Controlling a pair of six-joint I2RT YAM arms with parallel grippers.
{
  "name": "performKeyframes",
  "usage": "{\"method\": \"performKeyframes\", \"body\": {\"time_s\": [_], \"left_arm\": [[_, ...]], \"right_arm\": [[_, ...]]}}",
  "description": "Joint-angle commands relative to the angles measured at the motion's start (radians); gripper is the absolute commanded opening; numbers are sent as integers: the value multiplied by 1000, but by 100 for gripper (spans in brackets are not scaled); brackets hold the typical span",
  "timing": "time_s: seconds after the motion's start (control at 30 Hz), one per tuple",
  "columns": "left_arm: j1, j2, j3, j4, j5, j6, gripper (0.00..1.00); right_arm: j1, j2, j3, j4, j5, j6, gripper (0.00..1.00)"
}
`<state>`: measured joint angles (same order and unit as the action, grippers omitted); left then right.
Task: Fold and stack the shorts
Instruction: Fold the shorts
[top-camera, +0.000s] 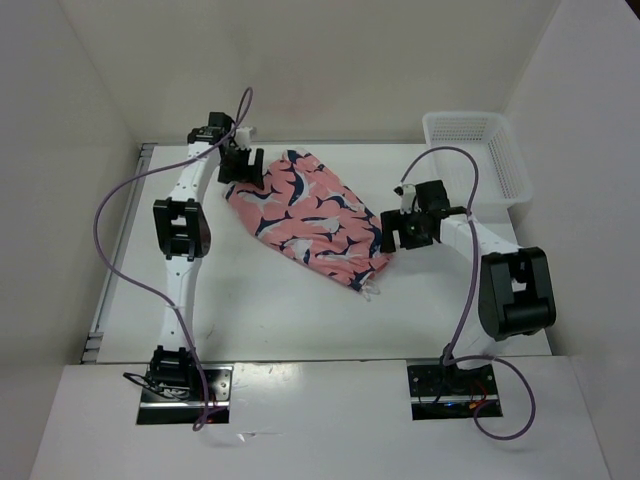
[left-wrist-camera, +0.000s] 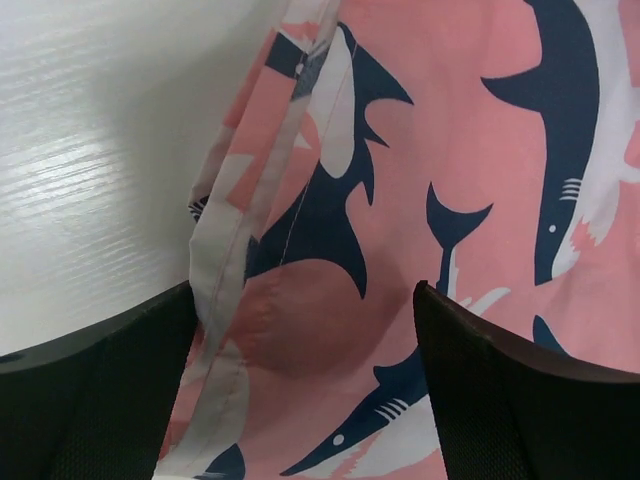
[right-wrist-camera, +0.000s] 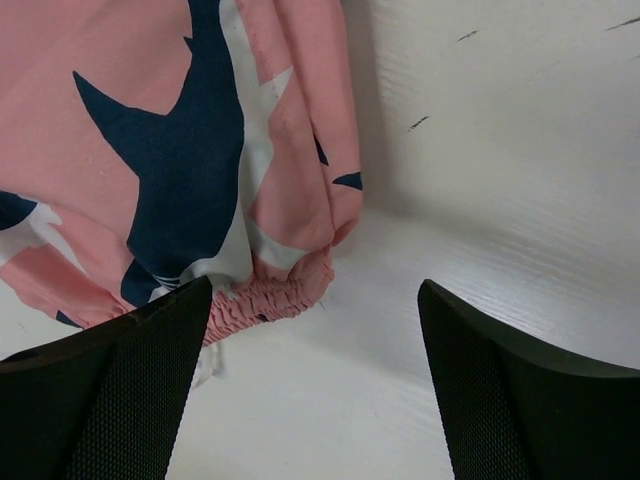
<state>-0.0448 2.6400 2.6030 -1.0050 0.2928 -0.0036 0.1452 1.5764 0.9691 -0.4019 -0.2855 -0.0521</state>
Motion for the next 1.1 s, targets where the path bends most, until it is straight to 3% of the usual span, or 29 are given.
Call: {"method": "performKeyframes", "body": {"time_s": [0.0, 0.1, 0.3, 0.43, 0.47, 0.53, 0.57, 0.67, 0.7, 0.83, 0.87, 0.9, 1.0, 1.03, 1.07], "left_arm": [[28, 0, -4, -20, 89, 4, 92], [28, 0, -50, -29, 101, 4, 70], [37, 0, -131, -40, 157, 4, 50], [37, -23, -196, -40, 181, 4, 32], [37, -41, -217, -40, 181, 4, 28], [48, -75, -280, -9, 195, 4, 15], [60, -130, -376, 6, 204, 4, 12], [88, -306, -588, 115, 178, 4, 12], [88, -352, -730, 141, 160, 4, 12], [88, -553, -996, 174, 105, 4, 17], [88, -622, -1042, 183, 95, 4, 20], [88, -655, -1087, 183, 95, 4, 30], [88, -770, -1248, 168, 108, 4, 51], [88, -823, -1277, 157, 118, 4, 64], [88, -853, -1300, 157, 118, 4, 67]], "right_arm": [[19, 26, -6, 60, -4, 14, 88], [59, 49, -6, 60, -20, 5, 86], [119, 105, -18, 80, -29, 58, 81], [119, 116, -27, 110, 29, 98, 64], [119, 125, -27, 120, 49, 98, 49], [119, 125, -12, 129, 63, 98, 33], [119, 125, 12, 129, 86, 98, 19], [119, 134, 68, 152, 161, 75, 2], [119, 145, 81, 152, 172, 37, 0], [119, 184, 152, 161, 181, -72, 3], [119, 194, 184, 161, 190, -89, 14], [119, 203, 200, 161, 178, -106, 47], [128, 231, 275, 161, 178, -146, 79], [128, 241, 317, 161, 178, -159, 82], [128, 241, 339, 161, 178, -172, 85]]}}
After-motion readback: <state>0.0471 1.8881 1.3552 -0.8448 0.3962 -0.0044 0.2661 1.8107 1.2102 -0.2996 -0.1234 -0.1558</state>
